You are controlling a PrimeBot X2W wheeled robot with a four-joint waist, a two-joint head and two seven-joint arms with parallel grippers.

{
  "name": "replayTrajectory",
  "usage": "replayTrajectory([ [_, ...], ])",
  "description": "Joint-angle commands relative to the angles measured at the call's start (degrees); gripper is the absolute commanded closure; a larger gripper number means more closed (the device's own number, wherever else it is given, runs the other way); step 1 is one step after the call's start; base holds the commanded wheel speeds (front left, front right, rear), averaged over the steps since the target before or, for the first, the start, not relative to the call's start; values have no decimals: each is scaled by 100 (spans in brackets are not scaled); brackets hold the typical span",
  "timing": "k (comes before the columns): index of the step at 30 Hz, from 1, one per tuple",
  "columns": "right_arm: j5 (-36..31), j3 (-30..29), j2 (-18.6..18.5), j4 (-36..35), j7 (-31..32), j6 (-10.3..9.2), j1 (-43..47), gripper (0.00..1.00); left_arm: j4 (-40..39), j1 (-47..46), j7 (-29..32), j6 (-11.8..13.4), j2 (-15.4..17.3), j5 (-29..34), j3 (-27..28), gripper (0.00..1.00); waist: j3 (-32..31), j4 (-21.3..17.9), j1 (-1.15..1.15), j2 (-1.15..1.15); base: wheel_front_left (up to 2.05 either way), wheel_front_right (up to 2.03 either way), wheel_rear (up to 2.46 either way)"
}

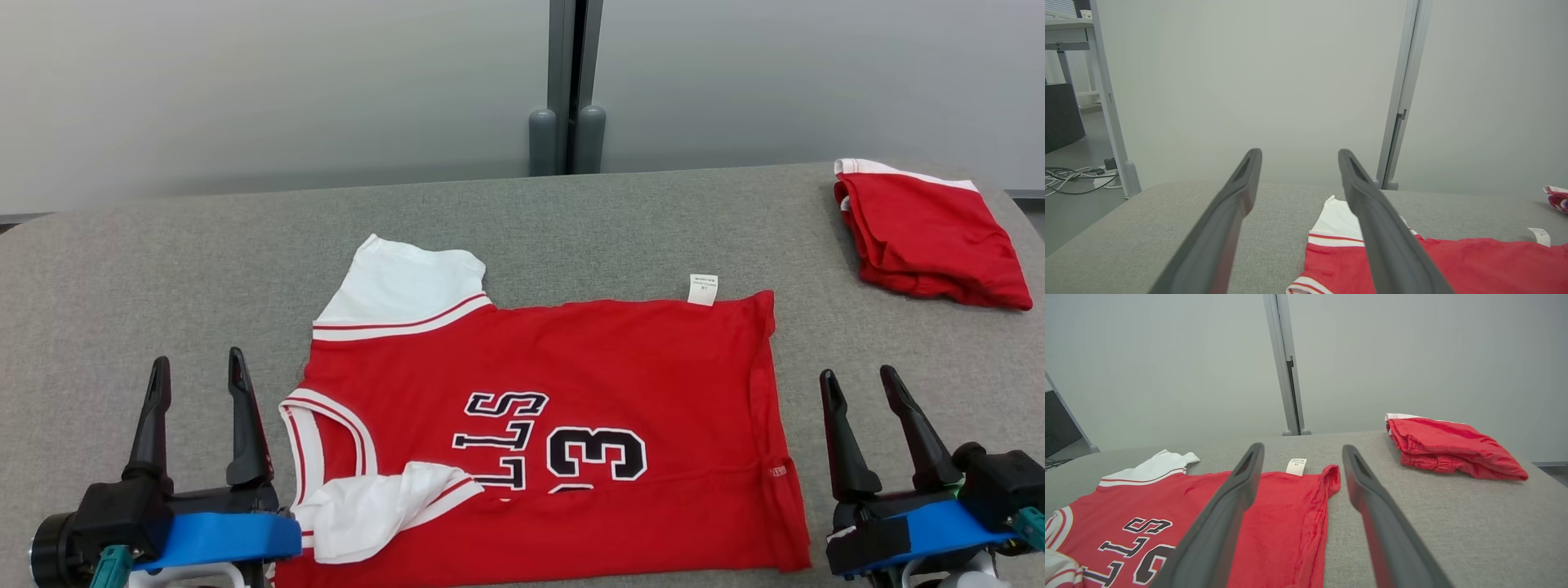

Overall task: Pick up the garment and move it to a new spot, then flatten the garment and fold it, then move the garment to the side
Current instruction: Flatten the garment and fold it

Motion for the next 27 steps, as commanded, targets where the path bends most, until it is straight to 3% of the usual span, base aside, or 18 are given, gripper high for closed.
replayTrajectory([
  [1,-83,-76,51,81,-44,2,-86,0,27,-116,-23,-72,-59,160,97,0,12,-15,0,0,0,0,0],
  [27,-467,-69,323,673,-45,2,-54,0,1008,-244,-23,-465,-306,837,441,0,-8,-25,0,0,0,0,0],
])
